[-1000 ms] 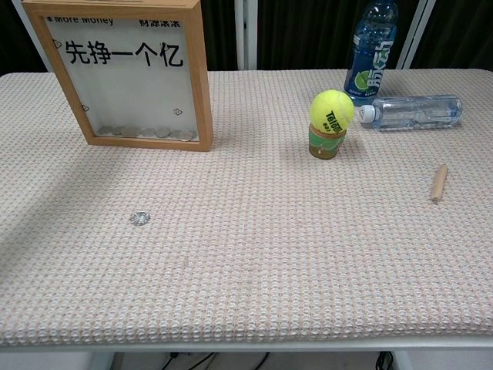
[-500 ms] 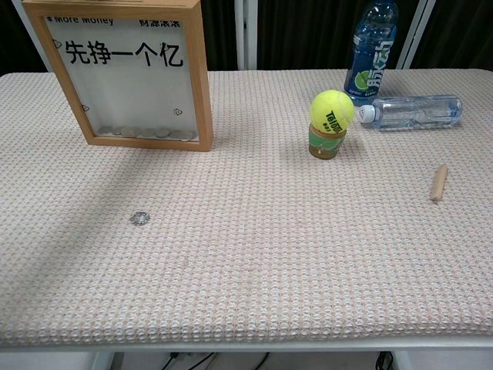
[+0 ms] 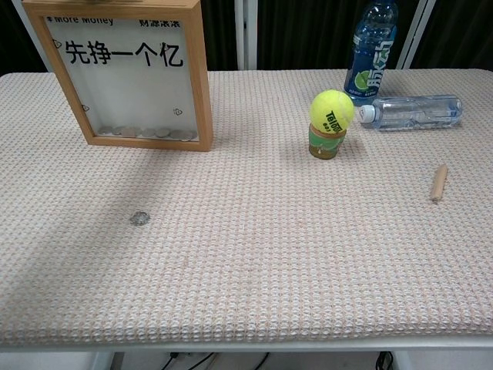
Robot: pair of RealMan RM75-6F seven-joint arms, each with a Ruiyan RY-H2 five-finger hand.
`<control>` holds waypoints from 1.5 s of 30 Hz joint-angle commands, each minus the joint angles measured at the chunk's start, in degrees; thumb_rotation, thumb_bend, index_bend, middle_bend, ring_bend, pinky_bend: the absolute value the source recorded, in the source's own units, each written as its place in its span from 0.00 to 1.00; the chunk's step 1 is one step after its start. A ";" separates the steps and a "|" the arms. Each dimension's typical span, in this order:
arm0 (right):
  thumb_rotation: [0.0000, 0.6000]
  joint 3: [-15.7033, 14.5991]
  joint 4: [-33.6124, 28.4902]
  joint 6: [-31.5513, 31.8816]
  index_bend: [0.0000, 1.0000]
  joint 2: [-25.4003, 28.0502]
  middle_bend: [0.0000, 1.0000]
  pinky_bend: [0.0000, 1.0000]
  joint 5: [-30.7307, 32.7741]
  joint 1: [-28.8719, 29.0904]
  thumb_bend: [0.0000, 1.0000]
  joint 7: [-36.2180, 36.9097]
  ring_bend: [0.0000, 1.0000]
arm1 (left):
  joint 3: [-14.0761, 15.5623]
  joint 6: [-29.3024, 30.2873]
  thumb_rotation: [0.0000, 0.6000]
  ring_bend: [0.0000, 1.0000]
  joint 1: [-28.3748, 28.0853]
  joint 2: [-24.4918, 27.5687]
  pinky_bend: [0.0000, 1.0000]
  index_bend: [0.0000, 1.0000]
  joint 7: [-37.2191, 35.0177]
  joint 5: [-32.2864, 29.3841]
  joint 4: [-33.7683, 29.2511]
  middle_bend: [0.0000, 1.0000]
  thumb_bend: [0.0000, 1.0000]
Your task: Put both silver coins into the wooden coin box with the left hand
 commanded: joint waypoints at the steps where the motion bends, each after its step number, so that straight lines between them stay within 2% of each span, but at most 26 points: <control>1: 1.00 0.11 0.23 -0.28 0.00 -0.12 0.00 0.00 0.29 0.14 0.22 0.17 0.00 | 0.60 0.01 1.00 0.09 -0.56 -0.23 0.15 0.64 0.51 -0.55 0.34 0.27 0.46; 18: 1.00 -0.05 0.65 -0.33 0.00 -0.27 0.00 0.00 0.28 0.15 0.22 0.39 0.00 | 3.09 -0.12 1.00 0.09 -1.88 -0.75 0.14 0.63 0.41 -2.22 1.16 0.27 0.46; 21: 1.00 -0.10 0.64 -0.38 0.00 -0.30 0.00 0.00 0.32 0.14 0.22 0.28 0.00 | 3.55 -0.39 1.00 0.09 -2.04 -0.70 0.14 0.55 0.43 -2.25 1.29 0.27 0.46; 24: 1.00 -0.10 0.68 -0.42 0.00 -0.29 0.00 0.00 0.44 0.12 0.22 0.24 0.00 | 3.80 -0.44 1.00 0.09 -2.00 -0.53 0.14 0.34 0.10 -1.89 1.19 0.26 0.46; 27: 1.00 -0.01 0.62 -0.40 0.00 -0.19 0.00 0.00 0.55 0.13 0.23 0.28 0.00 | 3.77 0.13 1.00 0.09 -1.64 -0.31 0.14 0.21 -0.58 -0.88 0.87 0.25 0.44; 30: 1.00 0.03 0.53 -0.30 0.00 -0.13 0.00 0.00 0.50 0.14 0.23 0.25 0.00 | 3.78 1.44 1.00 0.09 -0.98 0.05 0.13 0.15 -1.01 0.26 0.09 0.24 0.42; 33: 1.00 0.00 0.39 -0.30 0.00 -0.10 0.00 0.00 0.40 0.17 0.23 0.22 0.00 | 3.69 3.63 1.00 0.09 0.06 0.87 0.13 0.15 -1.18 1.32 -1.60 0.24 0.42; 36: 1.00 -0.09 0.36 -0.15 0.00 -0.08 0.00 0.00 0.26 0.08 0.23 0.37 0.00 | 3.42 8.95 1.00 0.09 2.89 2.56 0.13 0.15 -1.87 4.52 -6.00 0.24 0.42; 39: 1.00 -0.04 0.64 0.02 0.00 -0.05 0.00 0.00 0.44 -0.09 0.23 0.75 0.00 | 4.32 19.74 1.00 0.09 8.51 4.10 0.14 0.19 -1.52 11.95 -11.69 0.25 0.40; 42: 1.00 0.06 1.00 0.06 0.00 0.00 0.00 0.00 0.66 -0.18 0.23 1.09 0.00 | 7.10 31.47 1.00 0.12 15.75 4.59 0.19 0.28 -2.01 21.33 -15.24 0.28 0.40; 45: 1.00 0.03 0.96 0.17 0.00 0.11 0.00 0.00 0.40 -0.15 0.23 1.25 0.00 | 11.40 39.29 1.00 0.17 22.77 5.12 0.25 0.37 -4.97 28.99 -16.86 0.30 0.39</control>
